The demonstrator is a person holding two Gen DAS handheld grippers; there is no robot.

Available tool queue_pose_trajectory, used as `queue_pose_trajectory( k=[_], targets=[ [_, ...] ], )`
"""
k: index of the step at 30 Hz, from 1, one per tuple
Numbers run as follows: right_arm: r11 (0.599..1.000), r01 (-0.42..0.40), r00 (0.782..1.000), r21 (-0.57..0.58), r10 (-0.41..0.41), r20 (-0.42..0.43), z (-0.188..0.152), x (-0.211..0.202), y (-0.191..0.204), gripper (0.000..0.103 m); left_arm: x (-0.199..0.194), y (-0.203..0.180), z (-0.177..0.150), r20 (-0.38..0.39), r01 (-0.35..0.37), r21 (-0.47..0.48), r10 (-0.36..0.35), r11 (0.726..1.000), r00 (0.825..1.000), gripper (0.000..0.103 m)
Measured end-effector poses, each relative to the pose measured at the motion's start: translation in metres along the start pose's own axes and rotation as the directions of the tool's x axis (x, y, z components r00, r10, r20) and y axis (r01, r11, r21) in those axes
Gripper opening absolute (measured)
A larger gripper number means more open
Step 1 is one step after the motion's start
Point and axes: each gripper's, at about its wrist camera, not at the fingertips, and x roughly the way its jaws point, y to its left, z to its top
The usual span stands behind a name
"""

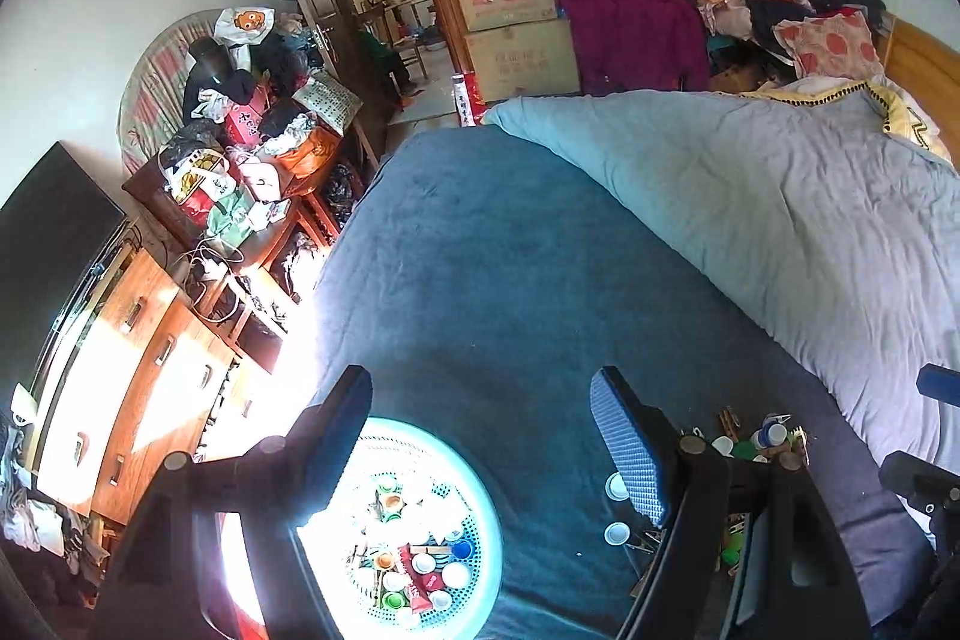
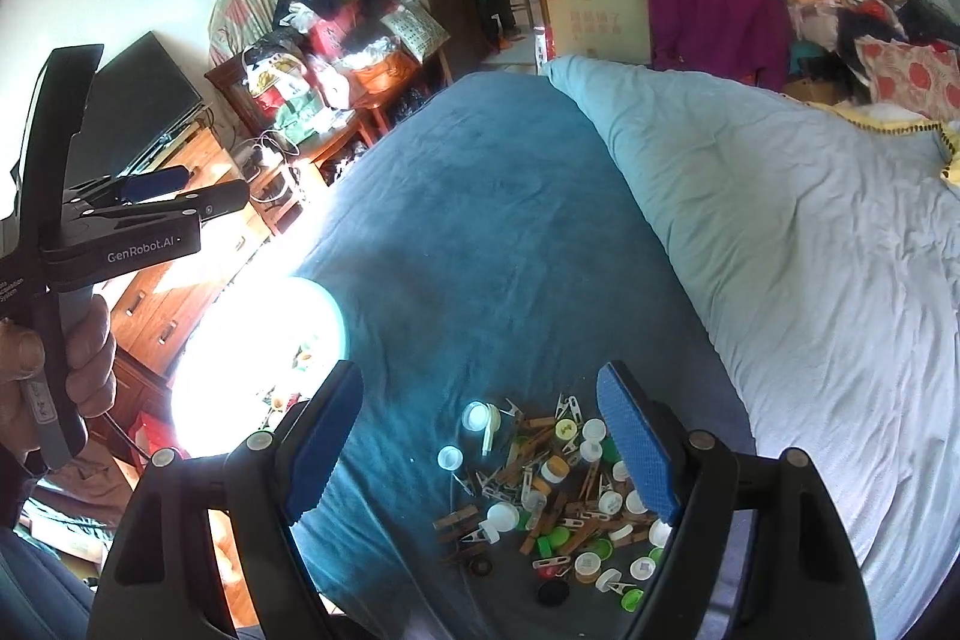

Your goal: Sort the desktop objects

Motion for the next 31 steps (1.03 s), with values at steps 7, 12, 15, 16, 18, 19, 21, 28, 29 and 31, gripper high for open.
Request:
queue_pose_trajectory(
  k=[7,12,15,16,18,19,21,28,29,31],
  targets=[
    [1.0,0.002,1.0,0.0,-0.002,0.0,0.0,0.0,0.006,0.08,-0.006,0.006,0.001,-0.001,0.001,-0.007,-0.001,1.0,1.0,0.077],
    [1.0,-0.003,1.0,-0.001,0.003,-0.009,0.002,0.002,0.01,0.08,-0.005,0.003,-0.003,0.003,0.003,-0.008,-0.003,1.0,1.0,0.077],
    [1.0,-0.005,1.0,-0.001,0.005,0.001,0.002,0.0,0.013,0.08,-0.008,0.003,-0.005,0.006,0.008,-0.01,-0.008,1.0,1.0,0.077],
    [1.0,-0.004,1.0,-0.002,0.004,0.004,0.001,-0.002,0.015,0.08,-0.007,0.003,-0.005,0.005,0.015,-0.014,-0.015,1.0,1.0,0.077],
    [1.0,-0.003,1.0,-0.005,0.003,0.011,0.001,-0.005,0.018,0.08,-0.009,0.007,-0.003,0.007,0.025,-0.019,-0.025,0.999,1.0,0.077],
    [1.0,-0.002,1.0,-0.003,0.002,0.013,0.001,-0.006,0.019,0.08,-0.011,0.008,-0.003,0.01,0.025,-0.019,-0.025,1.0,1.0,0.077],
    [1.0,-0.002,1.0,0.001,0.002,0.017,0.0,-0.009,0.022,0.08,-0.013,0.01,-0.002,0.012,0.034,-0.023,-0.034,0.999,0.999,0.077],
    [0.999,-0.009,1.0,0.033,0.008,0.006,-0.005,-0.008,0.031,0.081,-0.023,0.029,0.001,0.037,0.069,-0.044,-0.067,0.997,0.997,0.077],
    [0.999,-0.008,1.0,0.034,0.008,0.007,-0.005,-0.008,0.033,0.081,-0.024,0.032,0.001,0.041,0.07,-0.046,-0.068,0.997,0.997,0.077],
    [1.0,-0.007,1.0,0.03,0.006,0.011,-0.004,-0.008,0.039,0.081,-0.025,0.036,0.001,0.039,0.077,-0.051,-0.075,0.996,0.996,0.078]
  ],
)
